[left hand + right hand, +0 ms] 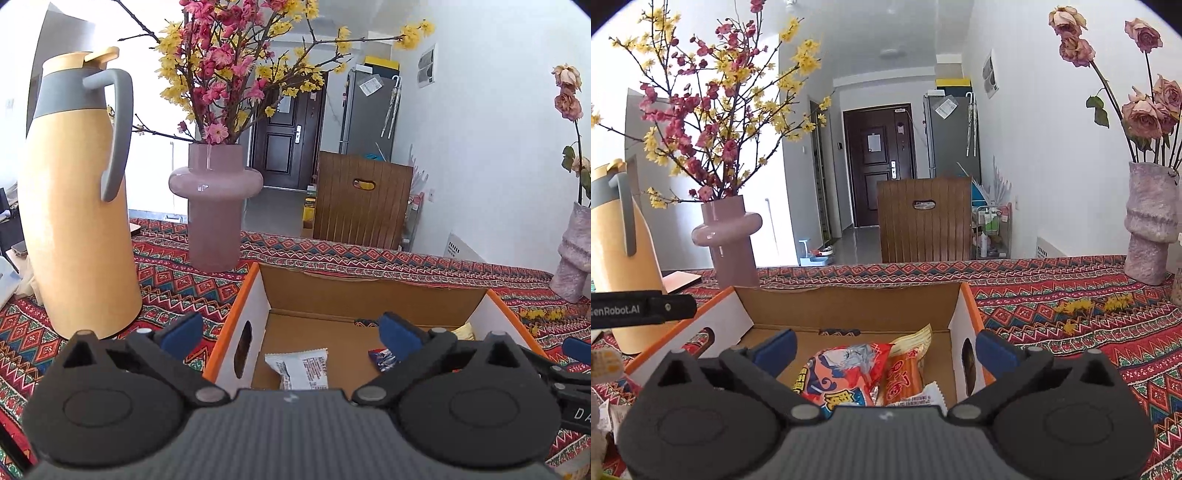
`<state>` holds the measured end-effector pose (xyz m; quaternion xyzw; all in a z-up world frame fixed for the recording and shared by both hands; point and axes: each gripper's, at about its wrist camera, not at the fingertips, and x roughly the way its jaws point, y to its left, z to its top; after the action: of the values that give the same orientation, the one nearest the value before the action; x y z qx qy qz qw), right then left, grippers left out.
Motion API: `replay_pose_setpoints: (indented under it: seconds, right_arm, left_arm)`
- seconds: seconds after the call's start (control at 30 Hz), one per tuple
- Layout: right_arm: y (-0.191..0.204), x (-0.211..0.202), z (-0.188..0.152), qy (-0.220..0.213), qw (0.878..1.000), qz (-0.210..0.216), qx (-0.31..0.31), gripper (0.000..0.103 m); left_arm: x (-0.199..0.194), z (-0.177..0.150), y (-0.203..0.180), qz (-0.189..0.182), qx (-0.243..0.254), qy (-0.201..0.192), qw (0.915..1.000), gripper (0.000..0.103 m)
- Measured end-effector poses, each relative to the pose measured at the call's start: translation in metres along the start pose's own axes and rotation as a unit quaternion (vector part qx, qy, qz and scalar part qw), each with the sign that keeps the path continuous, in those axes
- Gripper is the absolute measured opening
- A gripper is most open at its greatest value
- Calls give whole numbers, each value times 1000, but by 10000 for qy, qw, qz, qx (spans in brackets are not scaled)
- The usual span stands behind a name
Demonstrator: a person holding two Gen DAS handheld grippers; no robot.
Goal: Organize snacks
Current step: 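Open both grippers to drop the white packets into the box, then withdraw both grippers from the box back over the snack pile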
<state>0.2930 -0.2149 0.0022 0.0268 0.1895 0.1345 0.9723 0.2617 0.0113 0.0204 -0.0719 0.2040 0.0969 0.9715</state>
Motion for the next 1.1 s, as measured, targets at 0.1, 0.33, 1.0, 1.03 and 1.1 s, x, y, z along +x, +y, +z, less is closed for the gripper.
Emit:
replay_pose_setpoints:
  seconds: [0.1, 0.33, 1.0, 1.03, 1.1]
  right_arm:
    - [-1, -3, 1, -45, 10000, 13, 10, 103]
    - [2, -15, 9, -151, 9999, 40, -22, 103]
    - [15, -95, -20, -187, 9997, 3, 167, 103]
    - [17, -100, -23, -153, 9998, 13, 151, 103]
    - [19, -107, -30, -58, 9999, 61, 127, 103]
  left_arm:
    - [-4, -1, 2, -29, -139, -144, 9998, 103]
    - [-20, 5, -2, 20, -83, -287, 9996, 103]
    - [-97, -10, 20, -154, 89, -174, 9997, 103]
    - [-100, -14, 23, -166, 100, -143, 9997, 103]
    - [-106, -24, 28, -182, 132, -79, 9997, 103]
